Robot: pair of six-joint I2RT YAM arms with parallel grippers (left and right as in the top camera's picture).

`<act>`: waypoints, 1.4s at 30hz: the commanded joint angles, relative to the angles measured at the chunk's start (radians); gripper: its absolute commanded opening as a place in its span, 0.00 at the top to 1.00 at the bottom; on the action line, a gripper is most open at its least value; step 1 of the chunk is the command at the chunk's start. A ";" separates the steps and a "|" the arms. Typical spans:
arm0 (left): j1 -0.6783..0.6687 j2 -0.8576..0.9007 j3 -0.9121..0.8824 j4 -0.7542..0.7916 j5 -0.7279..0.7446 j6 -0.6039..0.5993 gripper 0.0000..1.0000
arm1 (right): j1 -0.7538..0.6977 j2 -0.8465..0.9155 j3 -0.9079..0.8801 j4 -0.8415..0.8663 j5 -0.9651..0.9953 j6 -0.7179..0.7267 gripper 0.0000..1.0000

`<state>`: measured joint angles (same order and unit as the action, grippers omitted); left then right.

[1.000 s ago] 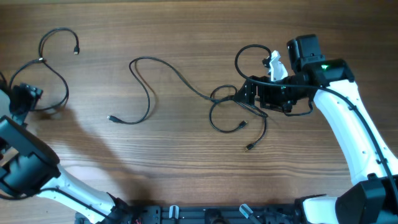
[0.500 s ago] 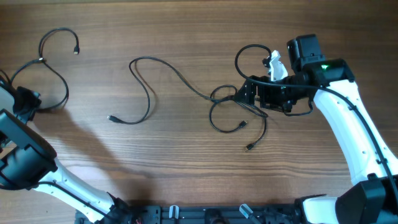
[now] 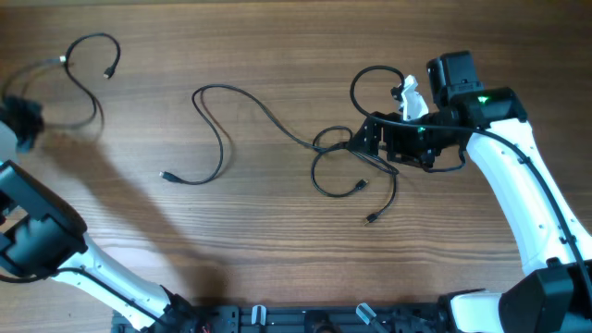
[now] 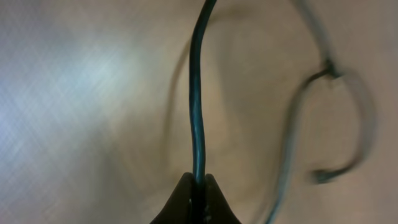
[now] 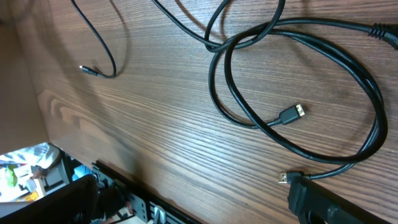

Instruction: Untangle cables

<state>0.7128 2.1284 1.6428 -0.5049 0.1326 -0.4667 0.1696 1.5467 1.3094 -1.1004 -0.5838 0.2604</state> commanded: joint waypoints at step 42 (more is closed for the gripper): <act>-0.167 0.240 0.233 -0.164 -0.246 0.043 0.21 | 0.004 0.008 -0.009 -0.008 -0.016 0.006 0.00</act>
<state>0.5468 2.2974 1.8709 -0.6773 -0.1009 -0.4030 0.1696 1.5467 1.3094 -1.1130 -0.5838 0.2604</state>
